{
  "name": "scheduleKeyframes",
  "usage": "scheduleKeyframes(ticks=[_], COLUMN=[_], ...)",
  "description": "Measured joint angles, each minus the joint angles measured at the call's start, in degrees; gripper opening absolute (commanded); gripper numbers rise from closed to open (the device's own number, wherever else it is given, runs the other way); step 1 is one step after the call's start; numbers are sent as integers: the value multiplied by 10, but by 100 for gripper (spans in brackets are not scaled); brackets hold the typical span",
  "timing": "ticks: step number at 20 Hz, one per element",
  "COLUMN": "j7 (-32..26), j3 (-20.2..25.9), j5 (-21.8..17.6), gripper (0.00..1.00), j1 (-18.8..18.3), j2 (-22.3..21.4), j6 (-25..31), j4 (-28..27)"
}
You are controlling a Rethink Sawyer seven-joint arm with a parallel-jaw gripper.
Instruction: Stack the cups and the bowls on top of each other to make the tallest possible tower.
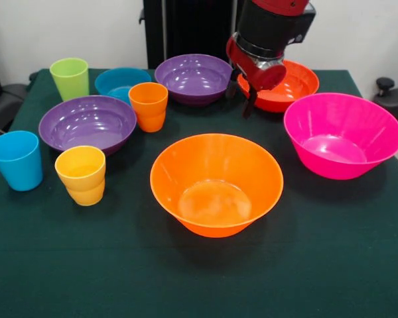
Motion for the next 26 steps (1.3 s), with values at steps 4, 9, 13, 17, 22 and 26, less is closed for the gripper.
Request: scheduleKeyframes(ticks=[4,9,13,17,22,26], j7=[0,0,0,0,0,0], j3=[15,28,37,49,54,56], j5=[-26,-62,-95,-140,-188,-213], gripper=[100,100,100,100,100,100], j1=[-11,-31,-55,-89,-123,-135], j2=[-12,-34,-45,-55,-57,-56], j6=[0,-2,-14,-40,-66,-80], j4=[30,64,83,98,107,110])
